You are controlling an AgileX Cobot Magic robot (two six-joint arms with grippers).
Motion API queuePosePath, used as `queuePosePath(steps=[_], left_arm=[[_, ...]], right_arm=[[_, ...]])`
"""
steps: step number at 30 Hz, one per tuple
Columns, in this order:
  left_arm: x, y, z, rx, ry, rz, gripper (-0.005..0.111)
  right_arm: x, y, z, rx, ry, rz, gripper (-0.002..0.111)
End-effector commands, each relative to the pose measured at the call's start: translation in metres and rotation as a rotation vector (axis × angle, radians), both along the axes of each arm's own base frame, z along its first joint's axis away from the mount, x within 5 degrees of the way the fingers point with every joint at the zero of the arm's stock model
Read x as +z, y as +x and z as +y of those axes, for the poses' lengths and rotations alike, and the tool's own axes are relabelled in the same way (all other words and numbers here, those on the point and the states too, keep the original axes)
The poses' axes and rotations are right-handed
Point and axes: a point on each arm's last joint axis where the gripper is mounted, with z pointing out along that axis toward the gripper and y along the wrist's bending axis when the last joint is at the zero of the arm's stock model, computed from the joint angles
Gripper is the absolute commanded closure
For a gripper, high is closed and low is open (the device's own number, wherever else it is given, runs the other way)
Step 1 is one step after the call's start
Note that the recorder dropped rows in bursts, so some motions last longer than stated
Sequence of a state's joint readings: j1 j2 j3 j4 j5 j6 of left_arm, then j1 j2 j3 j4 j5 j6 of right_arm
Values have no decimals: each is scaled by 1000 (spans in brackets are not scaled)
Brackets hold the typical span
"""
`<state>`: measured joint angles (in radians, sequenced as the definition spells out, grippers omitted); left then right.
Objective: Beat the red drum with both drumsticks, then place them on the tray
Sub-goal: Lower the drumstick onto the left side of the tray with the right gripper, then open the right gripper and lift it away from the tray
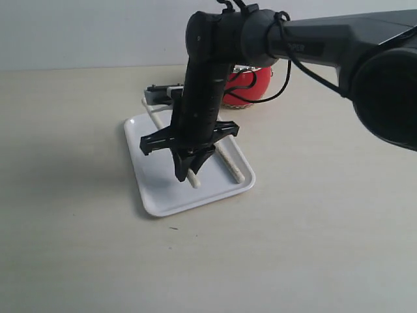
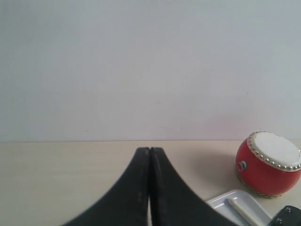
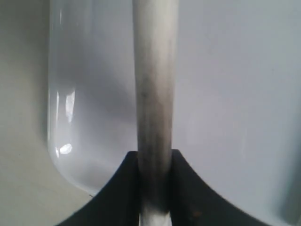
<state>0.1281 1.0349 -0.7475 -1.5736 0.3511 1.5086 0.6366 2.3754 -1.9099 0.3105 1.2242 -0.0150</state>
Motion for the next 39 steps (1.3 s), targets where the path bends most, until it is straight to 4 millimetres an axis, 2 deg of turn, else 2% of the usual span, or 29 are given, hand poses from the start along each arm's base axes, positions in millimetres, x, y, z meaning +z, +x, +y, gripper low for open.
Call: queuePosePath(steps=[1,13,18,28,33,39], left_arm=[[0,-2,-2,-25,-11,-1,107],[0,-2,-3,-30,-12,-1,107],[0,-2,-3,-32,-12,-1,107],[0,-2,-3,-32,-12,-1,107],[0,-2,-3,-34,-12,-1,107],[0,-2,-3,-34,-12,-1,107]], right_arm=[[-10,0,-1,17,-30,-1,108],[-27,0,-1,7,-49,33,108],[-27,0,-1,9,-49,33,108],[-26,-1,0,7,-44,34,81],[-12,0,0,19,-23,7,69],[23,-1,-2,53,18,-67,67]])
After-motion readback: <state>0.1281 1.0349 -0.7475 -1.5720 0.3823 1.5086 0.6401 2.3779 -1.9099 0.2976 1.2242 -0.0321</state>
